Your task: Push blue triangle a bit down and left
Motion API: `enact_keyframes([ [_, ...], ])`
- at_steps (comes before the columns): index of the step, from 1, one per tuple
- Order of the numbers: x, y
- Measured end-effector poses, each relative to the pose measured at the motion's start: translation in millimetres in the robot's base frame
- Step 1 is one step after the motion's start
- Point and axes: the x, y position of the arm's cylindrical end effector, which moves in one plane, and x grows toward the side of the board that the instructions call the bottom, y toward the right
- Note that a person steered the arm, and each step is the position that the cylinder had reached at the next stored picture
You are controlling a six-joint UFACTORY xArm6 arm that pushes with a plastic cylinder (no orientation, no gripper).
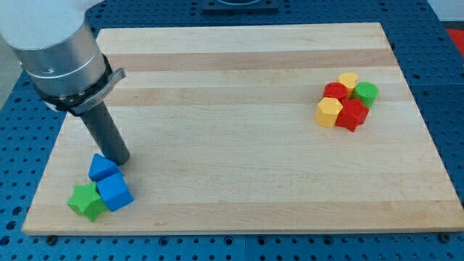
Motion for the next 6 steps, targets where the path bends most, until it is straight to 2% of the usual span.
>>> enact_keyframes([
  [5,11.8,-20.7],
  [6,-27.4,6.5],
])
